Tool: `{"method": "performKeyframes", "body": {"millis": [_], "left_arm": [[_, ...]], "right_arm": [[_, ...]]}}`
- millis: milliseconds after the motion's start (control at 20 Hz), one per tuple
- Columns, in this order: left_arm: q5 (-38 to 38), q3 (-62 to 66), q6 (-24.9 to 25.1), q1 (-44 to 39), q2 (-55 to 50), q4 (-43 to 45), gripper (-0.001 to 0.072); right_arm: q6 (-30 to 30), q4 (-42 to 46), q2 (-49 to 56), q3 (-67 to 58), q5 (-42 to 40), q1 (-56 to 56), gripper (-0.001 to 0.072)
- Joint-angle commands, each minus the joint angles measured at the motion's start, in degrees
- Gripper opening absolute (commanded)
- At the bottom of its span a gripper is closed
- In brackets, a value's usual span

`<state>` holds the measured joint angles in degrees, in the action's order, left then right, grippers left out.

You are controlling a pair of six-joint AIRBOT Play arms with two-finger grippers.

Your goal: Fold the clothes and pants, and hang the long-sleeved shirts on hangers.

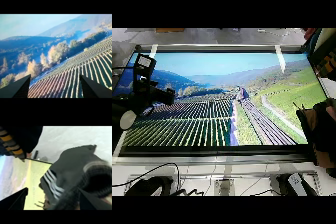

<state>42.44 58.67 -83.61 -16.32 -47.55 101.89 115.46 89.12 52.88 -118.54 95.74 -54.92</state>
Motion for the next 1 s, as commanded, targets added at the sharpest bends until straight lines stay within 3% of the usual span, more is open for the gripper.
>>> {"method": "performKeyframes", "body": {"millis": [0,200,250,400,550,600,850,950], "left_arm": [[0.00,0.04,0.00,0.00,-0.02,-0.13,0.0697],[0.00,0.04,0.00,0.00,-0.02,-0.13,0.0697],[0.00,0.04,0.00,0.00,-0.02,-0.13,0.0697],[-0.04,0.04,0.00,0.00,-0.02,-0.13,0.0697],[-0.02,0.04,0.02,0.00,-0.02,-0.11,0.0697],[0.00,0.04,0.02,0.00,-0.02,-0.11,0.0697],[0.00,0.04,0.00,0.00,-0.02,-0.11,0.0697],[0.00,0.04,0.02,0.00,-0.02,-0.11,0.0697]], "right_arm": [[6.80,-6.32,-0.22,0.59,0.46,-0.04,0.0706],[5.95,-10.86,0.44,1.84,-3.17,-0.04,0.0671],[3.56,-12.98,1.14,1.81,-3.61,-0.04,0.0542],[-5.92,-25.66,4.46,1.84,-2.67,-0.04,0.0018],[-11.32,-39.93,8.48,1.84,0.28,0.02,0.0023],[-13.31,-40.19,9.38,1.84,1.33,1.27,0.0023],[-22.21,-12.24,10.56,8.15,-1.81,19.71,0.0023],[-22.25,-9.01,11.54,13.03,-4.66,27.89,0.0023]]}}
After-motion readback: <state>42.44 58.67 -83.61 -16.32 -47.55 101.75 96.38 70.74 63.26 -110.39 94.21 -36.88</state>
